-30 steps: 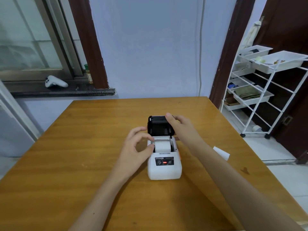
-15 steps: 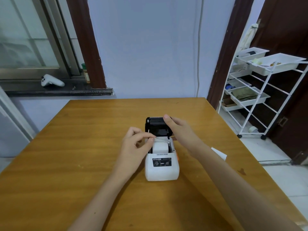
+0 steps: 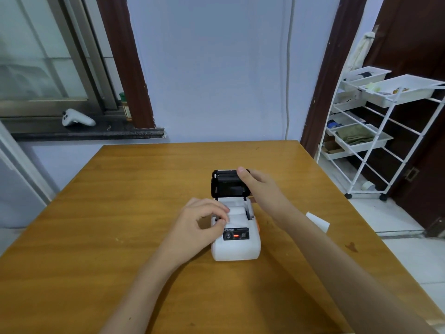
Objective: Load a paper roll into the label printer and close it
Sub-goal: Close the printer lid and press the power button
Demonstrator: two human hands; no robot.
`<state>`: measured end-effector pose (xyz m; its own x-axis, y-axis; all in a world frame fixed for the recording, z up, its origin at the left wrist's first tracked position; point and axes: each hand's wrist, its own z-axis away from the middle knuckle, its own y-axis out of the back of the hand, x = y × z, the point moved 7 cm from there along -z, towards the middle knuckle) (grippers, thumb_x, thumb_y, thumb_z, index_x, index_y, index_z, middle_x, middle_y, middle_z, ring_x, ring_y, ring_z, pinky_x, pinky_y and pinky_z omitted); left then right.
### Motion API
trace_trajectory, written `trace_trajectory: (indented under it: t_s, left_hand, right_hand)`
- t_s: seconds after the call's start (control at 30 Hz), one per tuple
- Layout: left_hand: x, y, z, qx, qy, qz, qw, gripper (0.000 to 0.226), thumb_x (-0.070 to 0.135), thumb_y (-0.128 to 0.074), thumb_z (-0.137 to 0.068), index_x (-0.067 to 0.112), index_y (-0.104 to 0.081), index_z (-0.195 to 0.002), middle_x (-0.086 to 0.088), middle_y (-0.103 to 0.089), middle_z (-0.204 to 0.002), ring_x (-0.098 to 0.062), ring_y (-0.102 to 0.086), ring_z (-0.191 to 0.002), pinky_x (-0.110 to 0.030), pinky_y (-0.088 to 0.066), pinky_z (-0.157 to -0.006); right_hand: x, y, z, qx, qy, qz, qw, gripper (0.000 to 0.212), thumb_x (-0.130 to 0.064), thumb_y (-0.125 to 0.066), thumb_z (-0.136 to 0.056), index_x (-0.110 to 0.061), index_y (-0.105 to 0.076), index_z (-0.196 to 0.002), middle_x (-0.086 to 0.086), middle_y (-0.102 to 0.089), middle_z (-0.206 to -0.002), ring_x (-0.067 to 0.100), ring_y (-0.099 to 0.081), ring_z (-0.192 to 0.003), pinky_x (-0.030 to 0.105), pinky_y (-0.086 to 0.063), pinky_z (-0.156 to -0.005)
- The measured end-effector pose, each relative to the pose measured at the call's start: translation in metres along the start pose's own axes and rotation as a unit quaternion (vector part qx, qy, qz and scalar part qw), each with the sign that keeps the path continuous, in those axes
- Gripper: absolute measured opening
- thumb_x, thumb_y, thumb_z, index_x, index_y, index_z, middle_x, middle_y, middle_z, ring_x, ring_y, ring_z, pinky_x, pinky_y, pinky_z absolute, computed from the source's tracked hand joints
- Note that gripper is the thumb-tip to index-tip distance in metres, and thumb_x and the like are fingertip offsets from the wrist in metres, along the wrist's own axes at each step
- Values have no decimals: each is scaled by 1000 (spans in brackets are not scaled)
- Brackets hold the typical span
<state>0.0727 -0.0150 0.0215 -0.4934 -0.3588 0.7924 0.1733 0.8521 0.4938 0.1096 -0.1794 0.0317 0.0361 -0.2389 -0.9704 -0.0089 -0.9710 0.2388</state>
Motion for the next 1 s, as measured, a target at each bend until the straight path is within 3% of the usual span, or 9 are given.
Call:
trace_trajectory:
  t_s: [0.1, 0.17, 0.33, 0.5, 0.83, 0.93, 1.0]
  left_hand:
    - [1, 1, 0, 0, -2, -7, 1000, 20, 41, -59, -78, 30, -76, -80, 21, -70, -102, -7, -56, -107, -27, -37, -94]
    - [1, 3, 1, 1, -2, -4, 1000, 22, 41, -59, -79, 30, -78, -82, 18, -68, -100, -9, -56, -106, -31, -39, -96]
    - [4, 8, 3, 6, -7, 34, 999, 27, 44, -57, -80, 34, -80, -89, 18, -47, -72, -6, -48, -72, -17, -34, -67]
    - [8, 9, 5, 14, -15, 39, 999, 27, 43, -56, -80, 34, -80, -86, 10, -55, -61, -3, -48, -60, -17, -29, -55]
    - [8, 14, 4, 44, -26, 38, 998, 30, 35, -53, -80, 27, -81, -79, 10, -54, -56, -3, -46, -57, -19, -29, -54]
    - [9, 21, 4, 86, -35, 47, 995, 29, 31, -54, -81, 19, -80, -81, 11, -58, -66, -7, -51, -61, -18, -34, -56]
    - [7, 23, 3, 117, -29, 31, 992, 22, 25, -57, -84, 17, -77, -87, 4, -63, -81, -11, -57, -75, -15, -40, -66]
  right_hand:
    - [-4, 0, 8, -13, 19, -8, 1000, 32, -39, -46, -100, -21, -72, -102, -8, -73, -96, 4, -67, -90, 27, -50, -88]
    - [-4, 0, 13, -27, 31, -9, 999, 29, -33, -47, -100, -21, -72, -109, -12, -73, -103, 1, -66, -96, 24, -48, -91]
    - [3, 1, 23, -48, 44, 6, 998, 26, -24, -55, -97, -27, -71, -118, -13, -69, -116, -4, -63, -105, 17, -47, -90]
    - [12, 1, 34, -60, 63, 43, 995, 31, -16, -62, -92, -29, -70, -119, -13, -60, -129, 1, -55, -118, 33, -46, -104]
    - [14, -2, 39, -77, 49, 48, 995, 35, -14, -65, -90, -32, -68, -120, -17, -53, -134, 3, -52, -121, 42, -47, -105]
    - [14, -2, 41, -86, 42, 44, 994, 37, -12, -66, -89, -29, -68, -121, -14, -51, -138, 1, -51, -120, 34, -50, -101]
    - [13, -2, 41, -85, 40, 29, 995, 36, -10, -64, -90, -26, -68, -122, -11, -51, -138, 0, -54, -116, 29, -53, -94]
